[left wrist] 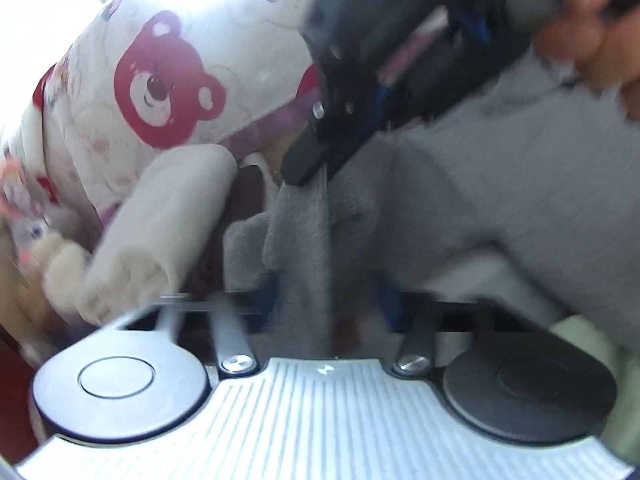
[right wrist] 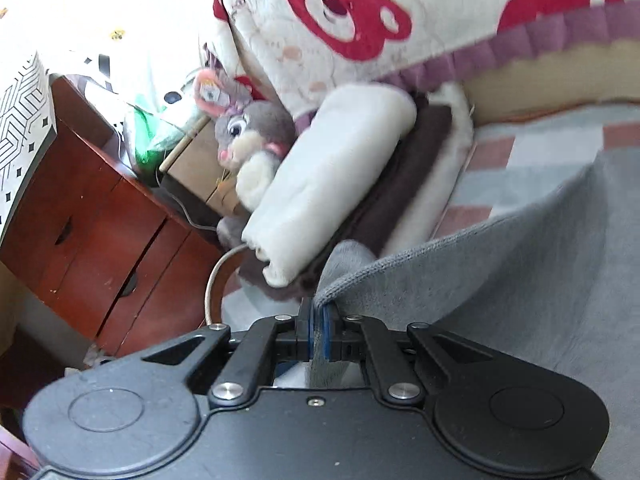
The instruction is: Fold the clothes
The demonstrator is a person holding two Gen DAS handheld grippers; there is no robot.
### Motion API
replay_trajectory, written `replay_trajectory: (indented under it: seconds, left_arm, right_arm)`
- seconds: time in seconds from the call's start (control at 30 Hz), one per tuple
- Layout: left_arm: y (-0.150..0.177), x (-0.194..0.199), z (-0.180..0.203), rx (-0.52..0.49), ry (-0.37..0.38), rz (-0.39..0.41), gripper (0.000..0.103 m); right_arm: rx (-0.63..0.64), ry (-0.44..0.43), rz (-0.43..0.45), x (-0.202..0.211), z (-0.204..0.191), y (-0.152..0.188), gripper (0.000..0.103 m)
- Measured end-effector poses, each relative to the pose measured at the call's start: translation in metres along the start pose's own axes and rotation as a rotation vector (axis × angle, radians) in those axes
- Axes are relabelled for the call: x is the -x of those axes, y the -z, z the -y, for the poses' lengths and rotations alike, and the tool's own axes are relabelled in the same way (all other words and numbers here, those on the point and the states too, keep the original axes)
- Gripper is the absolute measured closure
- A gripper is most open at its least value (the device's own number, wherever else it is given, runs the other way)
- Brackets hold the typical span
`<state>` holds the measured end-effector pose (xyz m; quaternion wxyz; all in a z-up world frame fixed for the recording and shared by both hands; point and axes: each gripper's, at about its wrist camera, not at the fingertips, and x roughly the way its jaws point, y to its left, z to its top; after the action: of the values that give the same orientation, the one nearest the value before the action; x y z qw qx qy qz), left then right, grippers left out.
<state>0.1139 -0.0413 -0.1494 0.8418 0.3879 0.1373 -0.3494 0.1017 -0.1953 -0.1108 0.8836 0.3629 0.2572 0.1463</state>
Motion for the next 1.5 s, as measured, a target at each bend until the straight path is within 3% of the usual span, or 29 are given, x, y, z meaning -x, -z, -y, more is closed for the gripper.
replay_trajectory:
  seconds: [0.13,0.23,0.3,0.33,0.43,0.53,0.63,0.7,0.8,0.87,0.93,1.07,1.13,1.3,1.4,1.5]
  left_arm:
    - [-0.028,0.003,-0.030,0.005,-0.051,0.017,0.098]
    - [-0.063,0.013,-0.086,0.189,-0.025,0.028,0.098]
    - [-0.083,0.014,-0.127,0.345,-0.025,0.024,0.098]
    - [-0.090,0.011,-0.145,0.393,-0.043,0.019,0.098]
    - [-0.103,-0.006,-0.190,0.438,-0.141,-0.017,0.098]
    - [-0.101,-0.045,-0.217,0.416,-0.216,-0.137,0.092]
    - [-0.085,-0.080,-0.238,0.474,-0.255,-0.246,0.079]
    - [-0.073,-0.090,-0.249,0.541,-0.278,-0.269,0.064]
    - [-0.060,-0.087,-0.257,0.654,-0.331,-0.254,0.062]
    - [-0.062,-0.078,-0.252,0.690,-0.316,-0.207,0.062]
    - [-0.069,-0.067,-0.241,0.707,-0.295,-0.153,0.062]
    - [-0.098,-0.036,-0.191,0.688,-0.247,-0.001,0.061]
    - [-0.111,-0.026,-0.160,0.700,-0.175,0.041,0.057]
    - [-0.138,-0.031,-0.068,0.695,0.111,0.025,0.057]
    - [-0.146,-0.051,-0.011,0.688,0.276,-0.039,0.057]
    - [-0.152,-0.068,0.037,0.622,0.351,-0.062,0.057]
  right_arm:
    - [0.018,-0.005,0.050,0.024,0.005,-0.009,0.096]
    - [0.051,-0.028,0.111,0.051,0.004,0.006,0.092]
    - [0.096,0.046,0.109,0.062,0.009,0.021,0.090]
    - [0.116,0.092,0.095,0.066,0.013,0.028,0.081]
    - [0.231,0.266,0.011,0.069,0.032,0.044,0.079]
    - [0.321,0.394,-0.101,0.070,0.054,0.056,0.080]
    - [0.343,0.444,-0.162,0.075,0.072,0.064,0.080]
    - [0.345,0.463,-0.188,0.081,0.084,0.068,0.080]
    - [0.312,0.466,-0.179,0.095,0.098,0.066,0.080]
    - [0.283,0.470,-0.164,0.105,0.108,0.062,0.079]
    - [0.220,0.482,-0.102,0.119,0.121,0.052,0.072]
    - [0.093,0.538,0.033,0.151,0.154,0.021,0.063]
    - [0.040,0.566,0.086,0.168,0.173,0.005,0.063]
    - [-0.090,0.644,0.193,0.206,0.223,-0.031,0.062]
    - [-0.144,0.697,0.195,0.211,0.247,-0.043,0.051]
    - [-0.128,0.692,0.162,0.203,0.264,-0.051,0.051]
